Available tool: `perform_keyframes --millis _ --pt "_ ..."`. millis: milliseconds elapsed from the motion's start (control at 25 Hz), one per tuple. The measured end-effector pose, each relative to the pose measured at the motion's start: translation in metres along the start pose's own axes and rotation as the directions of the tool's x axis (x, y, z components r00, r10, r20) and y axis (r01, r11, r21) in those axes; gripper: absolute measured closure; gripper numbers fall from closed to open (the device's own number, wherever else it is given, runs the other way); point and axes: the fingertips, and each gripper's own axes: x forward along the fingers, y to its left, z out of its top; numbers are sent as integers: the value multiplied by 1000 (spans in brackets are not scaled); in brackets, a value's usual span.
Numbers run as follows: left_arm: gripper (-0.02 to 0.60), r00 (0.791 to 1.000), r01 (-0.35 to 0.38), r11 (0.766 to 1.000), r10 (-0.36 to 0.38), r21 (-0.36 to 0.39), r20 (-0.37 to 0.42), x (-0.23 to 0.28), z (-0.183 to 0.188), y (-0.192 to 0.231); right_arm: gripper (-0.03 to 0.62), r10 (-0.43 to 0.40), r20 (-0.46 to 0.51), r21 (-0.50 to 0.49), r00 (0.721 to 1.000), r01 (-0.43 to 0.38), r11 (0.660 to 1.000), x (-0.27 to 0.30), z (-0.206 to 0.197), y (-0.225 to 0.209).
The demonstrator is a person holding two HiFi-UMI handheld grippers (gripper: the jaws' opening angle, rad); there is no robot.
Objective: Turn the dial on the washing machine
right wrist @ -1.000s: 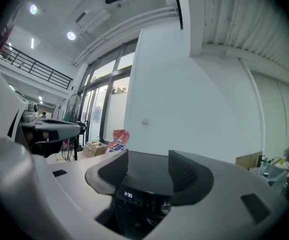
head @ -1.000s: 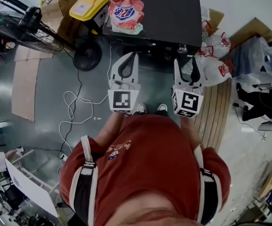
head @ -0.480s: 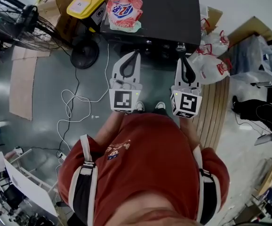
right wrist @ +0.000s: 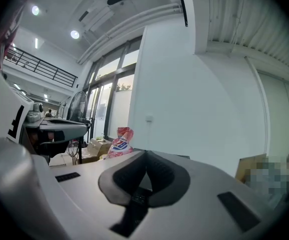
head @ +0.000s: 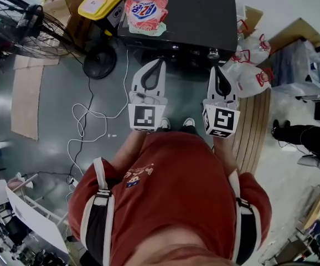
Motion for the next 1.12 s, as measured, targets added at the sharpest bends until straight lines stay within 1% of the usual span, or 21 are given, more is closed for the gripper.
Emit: perform_keyframes --millis 80,320,400,560,760,1120 --pt "572 1000 -1 1000 1 -8 -5 1 1 0 585 3 9 -7 1000 -3 1000 0 5 -1" --pt "572 1000 5 1000 -5 3 -2 6 4 -1 586 4 30 -24 1000 -3 1000 2 11 -6" --pt "572 1000 15 1000 -15 15 -8 7 1 -2 586 -2 22 -22 1000 3 1000 1 7 -7" --pt "572 1000 4 1000 -4 -7 -17 8 -6 -2 586 -3 -4 -24 1000 3 1000 4 -3 -8" --pt "572 1000 7 1000 -7 2 -26 7 -11 -5 586 -3 -22 -26 1000 2 1000 4 -11 -8" --pt "572 999 4 1000 -4 -2 -32 4 -12 -8 586 3 -17 -15 1000 -3 1000 4 -11 -8"
